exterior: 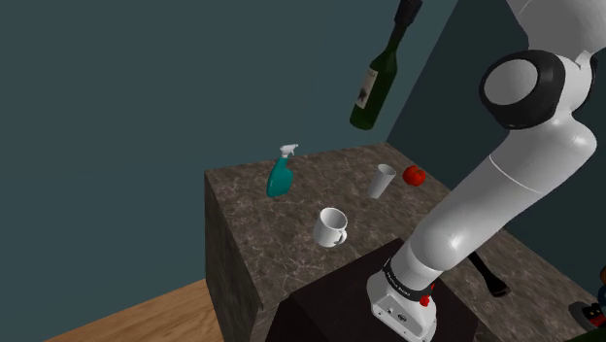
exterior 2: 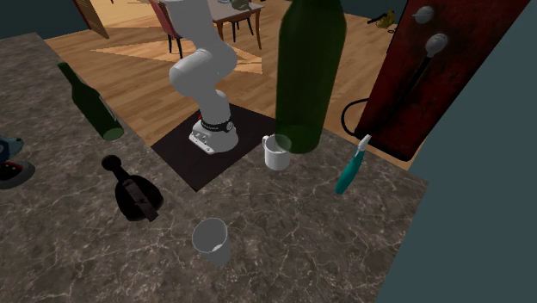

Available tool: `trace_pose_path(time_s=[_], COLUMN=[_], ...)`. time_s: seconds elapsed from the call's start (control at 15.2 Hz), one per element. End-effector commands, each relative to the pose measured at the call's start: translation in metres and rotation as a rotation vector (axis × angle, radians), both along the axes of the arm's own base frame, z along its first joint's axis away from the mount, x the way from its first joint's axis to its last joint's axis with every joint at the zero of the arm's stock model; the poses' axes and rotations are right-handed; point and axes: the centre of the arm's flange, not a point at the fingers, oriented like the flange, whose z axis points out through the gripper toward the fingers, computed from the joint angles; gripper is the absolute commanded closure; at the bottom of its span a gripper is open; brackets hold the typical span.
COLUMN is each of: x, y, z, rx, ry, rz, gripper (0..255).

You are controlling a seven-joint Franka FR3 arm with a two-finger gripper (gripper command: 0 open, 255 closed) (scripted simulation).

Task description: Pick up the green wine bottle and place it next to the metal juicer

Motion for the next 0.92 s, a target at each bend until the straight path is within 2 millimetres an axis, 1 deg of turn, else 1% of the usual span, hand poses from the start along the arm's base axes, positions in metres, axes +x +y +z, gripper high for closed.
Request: trace_pose_path(time_s=[0.0, 0.33, 0.86], x=[-0.001, -0.001, -0.073], y=[0.001, 0.001, -0.063], z=[0.012, 0.037, -0.007], rx=[0.000, 0.000, 0.000], ry=[0.000, 0.000, 0.000], rz=[0.000, 0.000, 0.000], gripper=[255, 255, 255])
